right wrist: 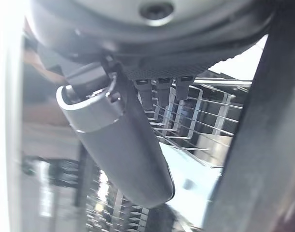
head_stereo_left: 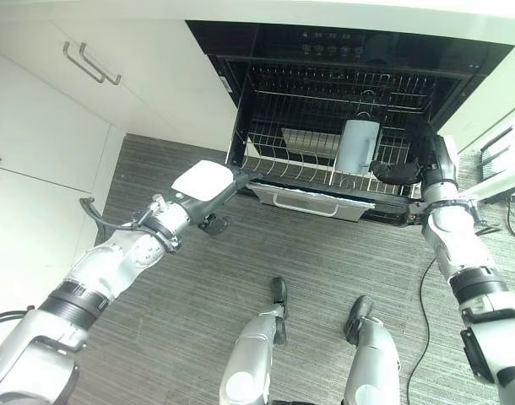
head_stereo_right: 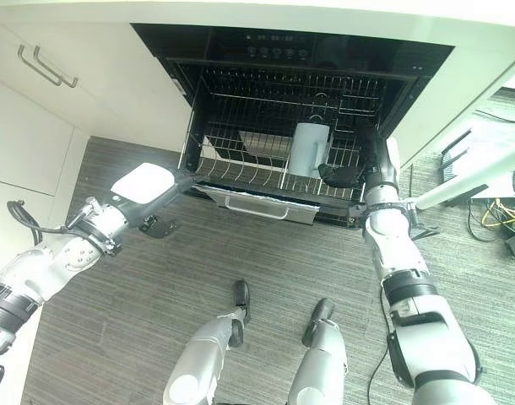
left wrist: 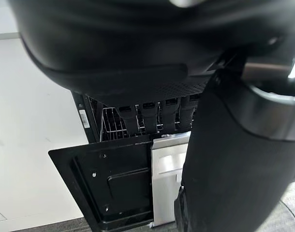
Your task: Place the dishes in the dishwasher.
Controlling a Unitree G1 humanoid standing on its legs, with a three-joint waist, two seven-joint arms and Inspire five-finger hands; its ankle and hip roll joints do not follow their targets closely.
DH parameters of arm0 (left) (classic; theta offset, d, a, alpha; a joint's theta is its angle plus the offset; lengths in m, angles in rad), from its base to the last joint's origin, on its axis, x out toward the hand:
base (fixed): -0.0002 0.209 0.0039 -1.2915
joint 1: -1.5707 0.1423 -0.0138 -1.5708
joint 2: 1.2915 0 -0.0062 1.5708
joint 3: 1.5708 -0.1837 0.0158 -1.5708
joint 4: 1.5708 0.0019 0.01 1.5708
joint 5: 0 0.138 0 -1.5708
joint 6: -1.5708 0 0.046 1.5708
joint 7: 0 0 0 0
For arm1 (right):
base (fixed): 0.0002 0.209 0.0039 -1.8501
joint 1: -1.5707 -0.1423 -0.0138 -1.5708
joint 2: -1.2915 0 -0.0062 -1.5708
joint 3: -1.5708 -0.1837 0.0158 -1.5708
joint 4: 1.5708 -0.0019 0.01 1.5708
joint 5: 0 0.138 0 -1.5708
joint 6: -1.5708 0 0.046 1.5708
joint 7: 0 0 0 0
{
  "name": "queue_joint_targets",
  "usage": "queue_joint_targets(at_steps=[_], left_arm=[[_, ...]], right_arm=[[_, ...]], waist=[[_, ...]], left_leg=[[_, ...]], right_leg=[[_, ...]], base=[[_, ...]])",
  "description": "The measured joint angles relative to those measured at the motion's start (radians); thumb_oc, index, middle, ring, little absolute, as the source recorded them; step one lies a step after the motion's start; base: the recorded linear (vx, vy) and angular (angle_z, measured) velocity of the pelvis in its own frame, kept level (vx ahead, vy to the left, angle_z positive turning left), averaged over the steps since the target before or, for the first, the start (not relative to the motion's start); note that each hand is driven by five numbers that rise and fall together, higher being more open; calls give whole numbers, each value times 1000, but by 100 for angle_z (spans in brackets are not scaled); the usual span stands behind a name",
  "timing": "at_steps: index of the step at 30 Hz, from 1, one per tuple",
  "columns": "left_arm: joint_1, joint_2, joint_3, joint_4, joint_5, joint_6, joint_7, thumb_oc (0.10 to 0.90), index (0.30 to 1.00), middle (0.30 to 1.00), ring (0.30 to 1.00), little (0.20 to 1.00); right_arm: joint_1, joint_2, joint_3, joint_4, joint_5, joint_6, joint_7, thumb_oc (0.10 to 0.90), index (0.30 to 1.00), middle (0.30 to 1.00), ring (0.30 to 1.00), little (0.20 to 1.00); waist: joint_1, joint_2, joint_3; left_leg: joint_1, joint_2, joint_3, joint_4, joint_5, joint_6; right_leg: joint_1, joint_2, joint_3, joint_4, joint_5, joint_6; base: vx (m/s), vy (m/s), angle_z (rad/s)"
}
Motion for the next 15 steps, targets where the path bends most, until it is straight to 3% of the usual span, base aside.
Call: queue_joint_targets(at_steps=[6,15], left_arm=[[108,-5,60,-45,0,31,1,800,900,900,900,900],[270,-90,139,-89,32,53,28,800,900,900,900,900]], right_arm=[[145,42,-29,-231,0,-53,-51,800,900,900,900,900],[352,112,-46,-530,0,-135,-62,800,900,900,900,900]], waist=[[-32,3,-1],[-65,21,-14]], left_leg=[[37,-8,40,-12,-2,3],[89,-5,67,-27,-3,7]], right_leg=[[4,-6,42,-2,6,9],[35,1,67,-14,15,15]], base=[[39,102,-16],[60,77,-9]])
